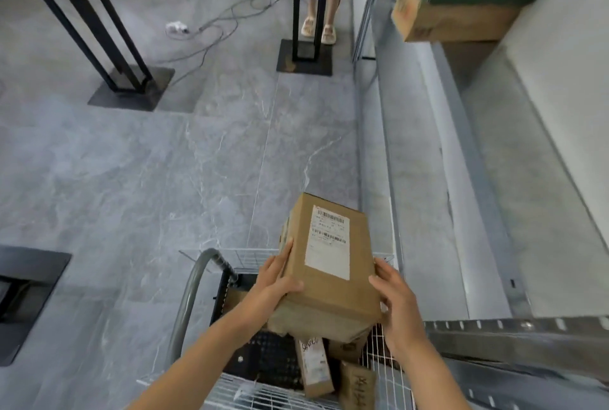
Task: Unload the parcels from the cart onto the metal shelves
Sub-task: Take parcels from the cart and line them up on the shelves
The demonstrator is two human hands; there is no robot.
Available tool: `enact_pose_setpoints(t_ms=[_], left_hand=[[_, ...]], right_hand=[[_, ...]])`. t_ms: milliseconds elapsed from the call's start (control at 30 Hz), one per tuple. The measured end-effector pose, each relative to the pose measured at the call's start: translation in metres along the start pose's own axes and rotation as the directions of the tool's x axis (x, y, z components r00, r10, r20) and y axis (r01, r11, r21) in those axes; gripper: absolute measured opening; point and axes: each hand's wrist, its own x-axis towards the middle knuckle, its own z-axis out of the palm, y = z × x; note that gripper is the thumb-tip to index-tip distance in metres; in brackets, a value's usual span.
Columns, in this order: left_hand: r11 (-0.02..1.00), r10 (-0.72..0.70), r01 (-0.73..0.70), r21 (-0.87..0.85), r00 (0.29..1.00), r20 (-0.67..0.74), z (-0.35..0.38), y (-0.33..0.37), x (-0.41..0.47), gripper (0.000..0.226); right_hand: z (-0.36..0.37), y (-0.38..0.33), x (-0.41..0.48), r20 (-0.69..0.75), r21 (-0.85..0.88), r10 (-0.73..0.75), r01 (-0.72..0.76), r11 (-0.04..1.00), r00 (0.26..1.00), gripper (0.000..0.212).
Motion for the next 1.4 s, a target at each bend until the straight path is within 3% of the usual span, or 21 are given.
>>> enact_pose_setpoints(t_ms=[267,433,700,833,1033,1200,1400], left_hand=[[0.983,0.173,-0.163,-0.084,0.975,0.142,-0.004,0.062,-0.041,0.087],[0.982,0.190,-0.177,-0.068,0.922,0.336,-0.015,0.085,-0.061,0.075],[0.964,0.204,-0.265,0.034,0.812,0.547,-0.029,0.102,-0.103,0.071],[0.957,0.144,-0.276,0.088,0.716,0.683,-0.020,0.101,-0.126,0.064],[0.949,0.026,-0.285,0.137,0.502,0.864,0.027,0.087,-0.162,0.068],[0.943,-0.066,-0.279,0.180,0.375,0.925,0.091,0.063,-0.192,0.069],[0.928,-0.151,-0.305,0.214,0.217,0.964,0.175,0.025,-0.232,0.083]], right_hand=[[0.014,-0.055,-0.067,0.045,0.164,-0.248,0.238,0.957,0.968,0.045],[0.029,-0.059,-0.112,-0.035,0.220,-0.368,0.366,0.904,0.929,0.047],[0.062,-0.021,-0.201,-0.188,0.161,-0.503,0.531,0.832,0.844,0.065],[0.075,0.011,-0.254,-0.292,0.066,-0.548,0.588,0.806,0.784,0.070],[0.083,0.048,-0.330,-0.555,0.022,-0.529,0.647,0.762,0.642,0.088],[0.070,0.075,-0.395,-0.751,0.013,-0.458,0.704,0.710,0.476,0.090],[0.032,0.107,-0.467,-0.861,-0.029,-0.386,0.726,0.687,0.331,0.090]])
